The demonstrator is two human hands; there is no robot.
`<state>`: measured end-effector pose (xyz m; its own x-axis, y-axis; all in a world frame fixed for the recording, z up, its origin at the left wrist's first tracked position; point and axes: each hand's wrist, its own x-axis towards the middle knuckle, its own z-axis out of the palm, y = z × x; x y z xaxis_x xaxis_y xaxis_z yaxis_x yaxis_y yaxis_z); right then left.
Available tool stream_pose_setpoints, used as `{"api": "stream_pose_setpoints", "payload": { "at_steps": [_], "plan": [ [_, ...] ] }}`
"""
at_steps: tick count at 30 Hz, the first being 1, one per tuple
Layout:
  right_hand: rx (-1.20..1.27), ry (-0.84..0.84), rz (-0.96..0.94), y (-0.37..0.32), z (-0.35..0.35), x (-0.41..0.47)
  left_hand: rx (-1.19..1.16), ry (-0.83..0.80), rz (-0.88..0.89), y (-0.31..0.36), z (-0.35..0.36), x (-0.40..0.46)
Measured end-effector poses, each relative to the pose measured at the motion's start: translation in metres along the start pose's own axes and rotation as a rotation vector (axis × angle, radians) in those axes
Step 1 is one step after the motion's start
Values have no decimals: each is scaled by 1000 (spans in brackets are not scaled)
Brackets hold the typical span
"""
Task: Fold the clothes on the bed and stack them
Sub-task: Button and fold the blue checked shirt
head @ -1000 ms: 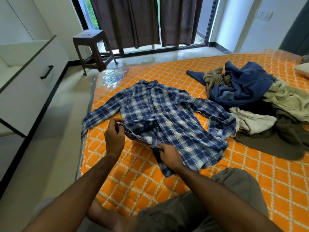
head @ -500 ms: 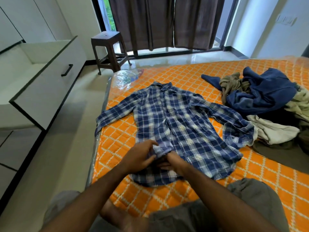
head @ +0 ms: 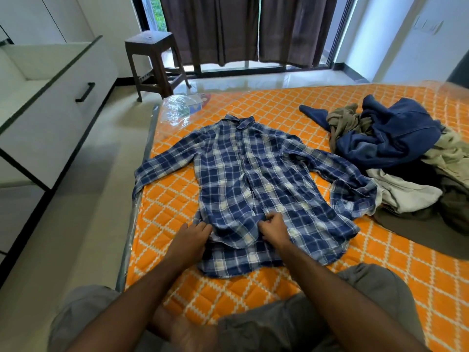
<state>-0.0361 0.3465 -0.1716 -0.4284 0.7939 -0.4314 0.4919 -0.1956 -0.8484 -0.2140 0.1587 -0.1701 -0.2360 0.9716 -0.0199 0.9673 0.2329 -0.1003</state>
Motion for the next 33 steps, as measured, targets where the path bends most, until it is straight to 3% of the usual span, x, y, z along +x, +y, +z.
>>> {"api": "stream_pose_setpoints", "payload": {
  "at_steps": [4, 8, 11, 15, 20, 25, 29, 33],
  "plan": [
    [226, -151, 165, -9, 10, 15, 51, 42, 2, -9, -3, -7],
    [215, -221, 197, -16, 25, 21, 65, 31, -27, -27, -8, -25],
    [92, -244, 74, -17, 39, 23, 54, -120, -70, -43, -5, -43],
    [212, -268, 23, -27, 44, 13, 93, -325, -113, -46, -6, -52],
    [303, -252, 22, -23, 23, 10, 243, -371, -1, -30, -17, -29],
    [528, -383, 124, -24, -5, 7, 351, -368, 172, -23, -19, -15],
    [279, -684, 205, -20, -25, 0, 327, -483, 178, -31, -16, -21],
    [197, -619, 207, -16, -19, -1, 299, -551, 186, -32, -21, -22]
  ]
}}
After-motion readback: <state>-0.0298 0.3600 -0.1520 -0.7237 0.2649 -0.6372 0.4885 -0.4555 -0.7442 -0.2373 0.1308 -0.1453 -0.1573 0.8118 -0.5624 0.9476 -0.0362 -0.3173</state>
